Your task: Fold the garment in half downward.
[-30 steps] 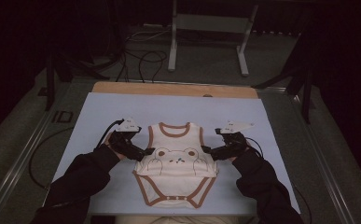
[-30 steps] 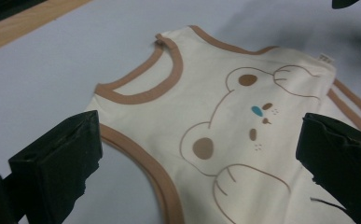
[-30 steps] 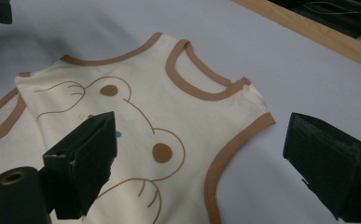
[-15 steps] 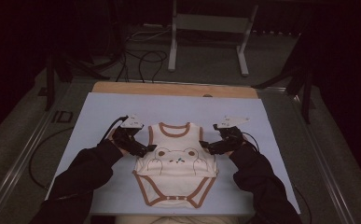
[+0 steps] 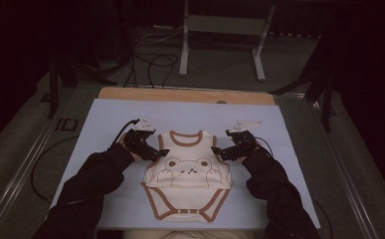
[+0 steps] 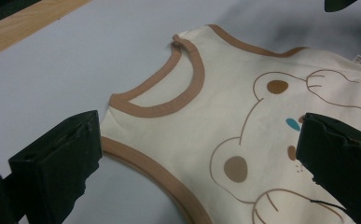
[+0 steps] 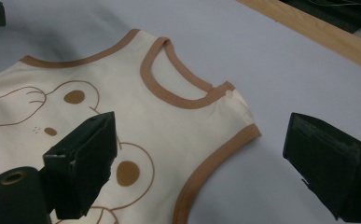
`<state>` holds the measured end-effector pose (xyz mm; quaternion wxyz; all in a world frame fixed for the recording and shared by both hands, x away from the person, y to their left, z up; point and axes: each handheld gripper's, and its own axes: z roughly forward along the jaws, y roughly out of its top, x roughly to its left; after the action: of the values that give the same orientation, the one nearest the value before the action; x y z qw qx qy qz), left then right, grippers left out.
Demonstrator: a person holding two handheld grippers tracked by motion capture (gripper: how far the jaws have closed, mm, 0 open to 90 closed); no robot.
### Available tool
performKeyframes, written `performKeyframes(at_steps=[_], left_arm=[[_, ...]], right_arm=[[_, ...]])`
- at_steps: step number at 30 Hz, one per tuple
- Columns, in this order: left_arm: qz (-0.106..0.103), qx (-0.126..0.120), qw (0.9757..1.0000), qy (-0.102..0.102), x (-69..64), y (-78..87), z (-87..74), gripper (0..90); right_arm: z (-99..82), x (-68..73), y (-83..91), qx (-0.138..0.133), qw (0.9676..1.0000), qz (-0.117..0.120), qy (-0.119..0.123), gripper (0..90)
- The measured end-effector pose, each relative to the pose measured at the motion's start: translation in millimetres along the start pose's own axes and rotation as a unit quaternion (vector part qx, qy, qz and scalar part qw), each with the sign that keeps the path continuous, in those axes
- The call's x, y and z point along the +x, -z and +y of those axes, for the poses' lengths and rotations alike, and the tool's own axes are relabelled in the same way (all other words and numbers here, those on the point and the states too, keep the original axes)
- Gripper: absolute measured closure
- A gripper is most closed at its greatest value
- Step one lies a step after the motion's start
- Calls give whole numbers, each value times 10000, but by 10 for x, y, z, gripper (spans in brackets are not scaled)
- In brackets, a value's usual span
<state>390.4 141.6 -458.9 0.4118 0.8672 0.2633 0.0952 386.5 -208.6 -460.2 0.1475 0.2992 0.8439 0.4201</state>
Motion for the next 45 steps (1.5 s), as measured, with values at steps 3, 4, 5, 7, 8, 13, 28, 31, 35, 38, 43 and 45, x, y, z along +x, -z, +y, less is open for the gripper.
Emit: performKeyframes(at_steps=[3, 4, 5, 7, 8, 13, 28, 31, 35, 38, 43, 45], left_arm=[[-4, 9, 10000, -22, 11, -37, 9, 13], [-31, 31, 10000, -4, 26, -74, 21, 13], [-29, 23, 10000, 5, 27, -85, 23, 13], [-31, 83, 10000, -13, 45, -126, 34, 13], [-17, 81, 10000, -9, 48, -143, 36, 13], [23, 118, 9999, -47, 92, -230, 40, 14], [27, 169, 9998, 112, 305, -453, -41, 13], [81, 106, 9998, 168, 372, -474, -45, 13], [8, 58, 9996, 269, 450, -498, -60, 15], [-5, 154, 9994, 318, 499, -536, -78, 16], [140, 297, 9988, 363, 542, -564, -84, 44], [112, 372, 9987, 333, 553, -567, -81, 84]], right_arm=[[10, -17, -27, 28, 10000, -7, 22, 99], [14, -24, -42, 19, 10000, -10, 24, 99], [19, -45, -75, 34, 10000, -1, 58, 99], [20, -61, -100, 41, 10000, -8, 64, 99], [17, -72, -123, 58, 10000, 15, 44, 99], [10, -104, -204, 114, 9999, 67, 73, 99], [11, -236, -444, 326, 9994, 110, -53, 102], [8, -253, -484, 337, 9990, 240, -182, 119], [2, -296, -545, 413, 9985, 258, -247, 121], [1, -324, -577, 458, 9983, 253, -269, 122], [3, -395, -641, 541, 9981, 167, -240, 138], [0, -423, -664, 566, 9979, 170, -255, 147]])
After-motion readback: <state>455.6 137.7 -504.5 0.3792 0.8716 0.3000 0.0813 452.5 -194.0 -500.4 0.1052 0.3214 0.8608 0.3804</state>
